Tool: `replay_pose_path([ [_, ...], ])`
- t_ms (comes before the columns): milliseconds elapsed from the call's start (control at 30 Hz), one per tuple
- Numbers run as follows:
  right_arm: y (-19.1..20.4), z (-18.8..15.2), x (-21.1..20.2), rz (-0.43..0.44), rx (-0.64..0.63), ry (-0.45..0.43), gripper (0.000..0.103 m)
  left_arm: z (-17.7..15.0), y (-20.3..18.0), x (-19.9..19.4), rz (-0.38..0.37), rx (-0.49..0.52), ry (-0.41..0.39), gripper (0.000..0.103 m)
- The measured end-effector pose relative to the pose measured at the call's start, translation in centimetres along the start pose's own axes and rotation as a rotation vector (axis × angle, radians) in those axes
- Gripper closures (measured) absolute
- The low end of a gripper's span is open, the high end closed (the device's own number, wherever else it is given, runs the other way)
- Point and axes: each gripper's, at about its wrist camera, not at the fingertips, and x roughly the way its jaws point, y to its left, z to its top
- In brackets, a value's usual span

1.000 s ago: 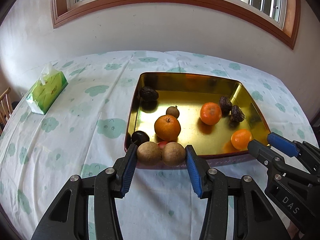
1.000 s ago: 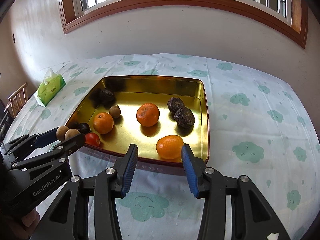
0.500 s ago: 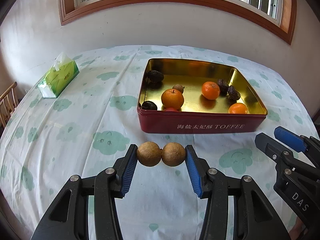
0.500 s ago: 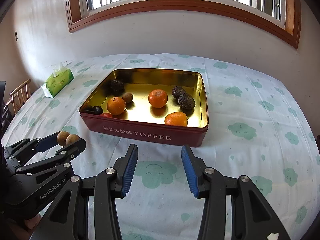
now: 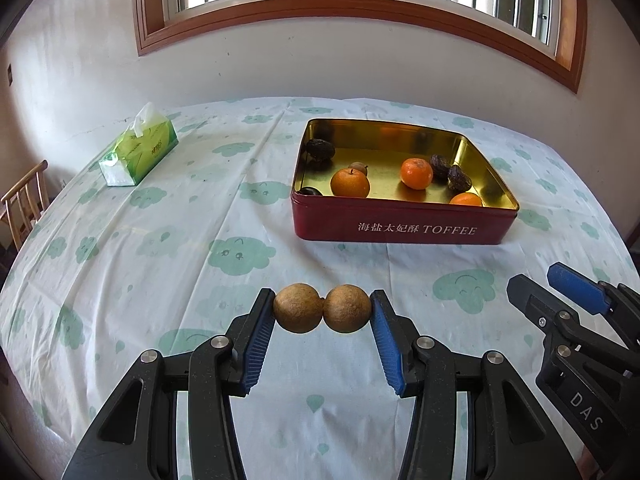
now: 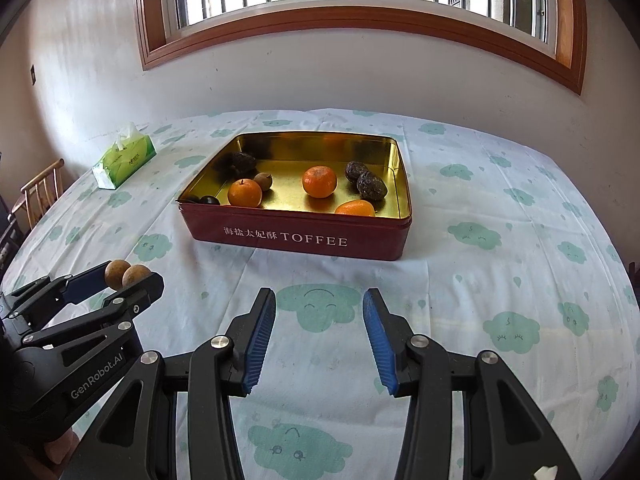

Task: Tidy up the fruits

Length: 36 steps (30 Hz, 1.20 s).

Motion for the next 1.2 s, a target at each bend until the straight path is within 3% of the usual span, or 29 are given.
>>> replay_pose_path([
  [1200,-0.8,-1.4,-0.5,0.005,0.035,-0.004,0.056,-1.2,-0.8,-0.4,0.004,0.009,0.014,0.054],
])
